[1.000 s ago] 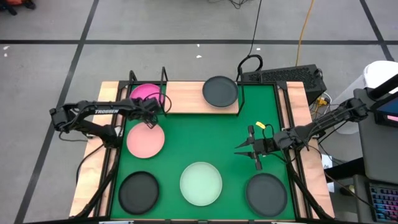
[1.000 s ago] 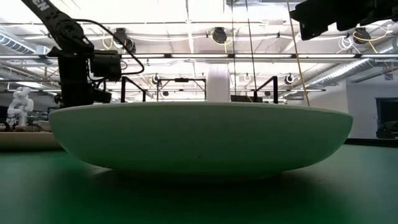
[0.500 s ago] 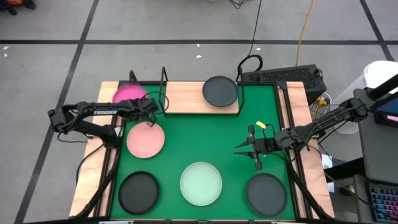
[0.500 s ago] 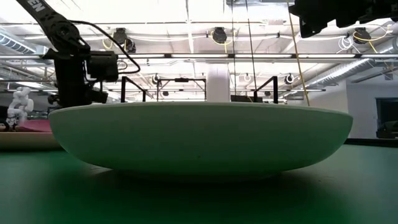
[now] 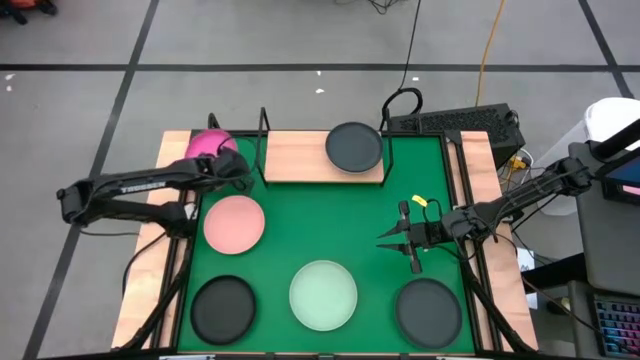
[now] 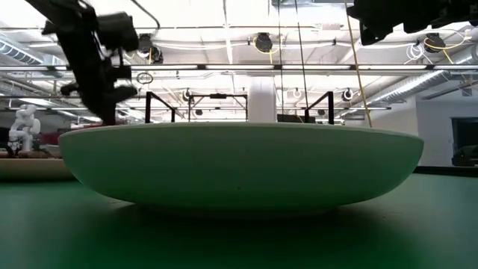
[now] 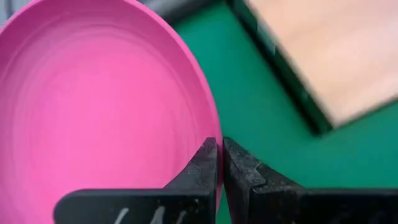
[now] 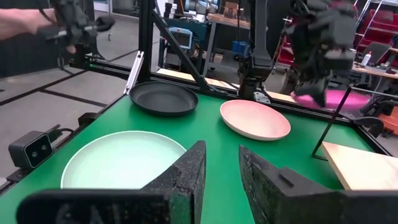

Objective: Place and stack plates onto a shelf
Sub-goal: Stack the pink plate on top of the black plate on the shelf, then stack the green plate on top of the pink plate on the shelf

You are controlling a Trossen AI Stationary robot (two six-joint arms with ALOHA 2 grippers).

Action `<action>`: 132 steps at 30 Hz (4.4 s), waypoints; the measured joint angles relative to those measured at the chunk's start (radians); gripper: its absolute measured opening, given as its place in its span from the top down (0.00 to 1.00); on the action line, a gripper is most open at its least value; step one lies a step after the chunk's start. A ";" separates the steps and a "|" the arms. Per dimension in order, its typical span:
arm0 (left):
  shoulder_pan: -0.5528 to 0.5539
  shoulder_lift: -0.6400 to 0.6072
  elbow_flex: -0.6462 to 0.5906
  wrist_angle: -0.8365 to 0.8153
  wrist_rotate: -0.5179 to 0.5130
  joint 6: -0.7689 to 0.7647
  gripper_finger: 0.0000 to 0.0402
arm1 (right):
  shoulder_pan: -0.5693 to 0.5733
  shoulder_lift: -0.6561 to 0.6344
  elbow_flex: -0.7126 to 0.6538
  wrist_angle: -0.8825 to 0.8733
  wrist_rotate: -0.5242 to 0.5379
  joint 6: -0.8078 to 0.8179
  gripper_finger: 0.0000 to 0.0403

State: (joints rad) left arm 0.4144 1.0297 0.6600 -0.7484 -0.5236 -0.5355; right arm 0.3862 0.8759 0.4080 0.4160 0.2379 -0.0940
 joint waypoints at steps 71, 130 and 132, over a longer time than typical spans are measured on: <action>-0.091 0.897 0.752 0.781 0.508 0.946 0.94 | 0.153 -0.283 0.000 -0.066 0.079 -0.079 0.80; -0.678 0.391 0.586 -0.063 0.045 0.269 0.76 | 0.152 -0.281 0.000 -0.141 0.158 -0.049 0.80; -0.689 0.368 0.544 -0.044 -0.015 0.259 0.76 | 0.152 -0.280 0.000 -0.148 0.158 -0.034 0.80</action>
State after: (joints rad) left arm -0.2748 1.3979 1.2035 -0.7929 -0.5385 -0.2762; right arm 0.5385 0.5961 0.4080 0.2682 0.3954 -0.1283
